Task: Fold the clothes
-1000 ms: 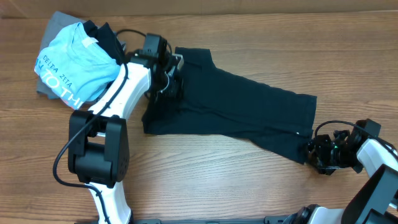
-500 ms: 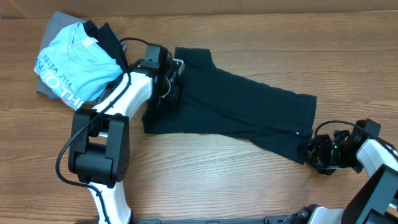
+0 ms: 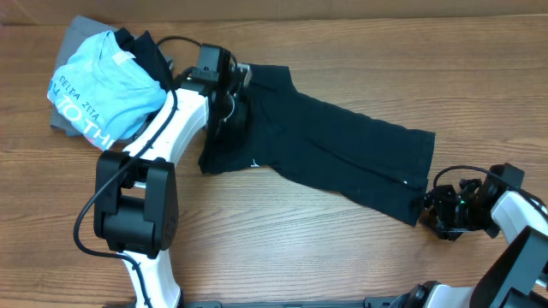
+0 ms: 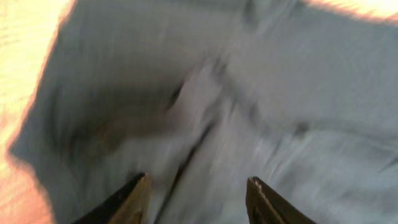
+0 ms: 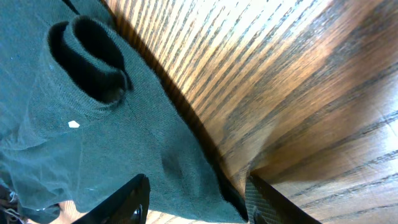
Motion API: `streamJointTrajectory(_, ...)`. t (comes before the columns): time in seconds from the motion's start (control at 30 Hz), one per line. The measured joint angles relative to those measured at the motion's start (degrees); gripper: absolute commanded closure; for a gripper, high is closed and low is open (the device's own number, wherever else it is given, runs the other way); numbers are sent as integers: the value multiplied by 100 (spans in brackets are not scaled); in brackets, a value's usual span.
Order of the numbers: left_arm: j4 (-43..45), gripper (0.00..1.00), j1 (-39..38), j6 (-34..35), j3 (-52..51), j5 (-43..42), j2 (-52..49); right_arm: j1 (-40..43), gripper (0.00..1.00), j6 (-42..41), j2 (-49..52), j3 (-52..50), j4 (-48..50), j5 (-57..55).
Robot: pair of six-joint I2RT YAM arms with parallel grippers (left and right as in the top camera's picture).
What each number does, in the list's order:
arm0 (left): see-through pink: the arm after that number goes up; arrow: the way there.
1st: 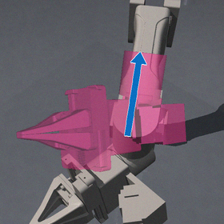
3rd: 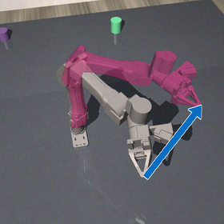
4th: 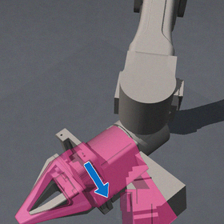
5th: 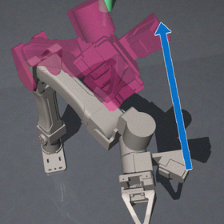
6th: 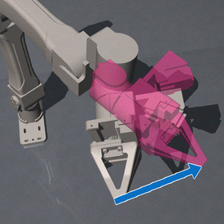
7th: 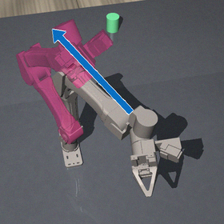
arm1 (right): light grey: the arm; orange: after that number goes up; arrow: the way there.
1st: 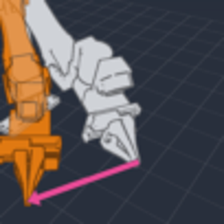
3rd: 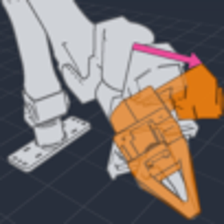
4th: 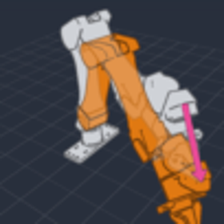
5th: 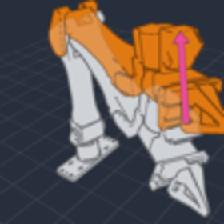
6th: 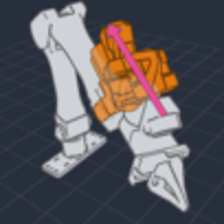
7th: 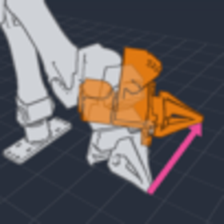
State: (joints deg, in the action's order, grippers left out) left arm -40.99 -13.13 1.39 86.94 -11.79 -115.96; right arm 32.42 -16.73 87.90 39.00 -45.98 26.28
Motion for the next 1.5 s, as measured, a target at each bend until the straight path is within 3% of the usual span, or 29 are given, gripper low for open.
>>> streamJointTrajectory(0.23, -1561, 52, 278, 0, 0, 634, 0, -22, 46, 2, -9, 0, 0, -31)
streamJointTrajectory(0.43, -1600, 53, 798, -2, -2, 647, 0, -22, 47, 0, -11, 0, -2, -31)
streamJointTrajectory(0.7, -1613, 52, 785, -195, -157, -208, 0, -22, 46, 0, -11, 0, -2, -33)
streamJointTrajectory(0.8, -1617, 66, 758, -249, -192, -332, 0, -22, 46, 2, -11, 0, -2, -31)
streamJointTrajectory(0.9, -1578, 96, 758, -313, -317, -348, 0, -22, 47, -2, -11, 2, -2, -33)
streamJointTrajectory(1.4, -1755, 96, 1106, -428, -675, 525, 0, -68, 47, 70, -11, 37, -356, -214)
streamJointTrajectory(1.43, -1725, 96, 1134, -428, -675, 525, 0, -116, 51, 83, -11, 39, -356, -236)
streamJointTrajectory(1.5, -1665, 96, 1169, -428, -669, 525, 0, -269, 73, 140, -20, 44, -308, -313)
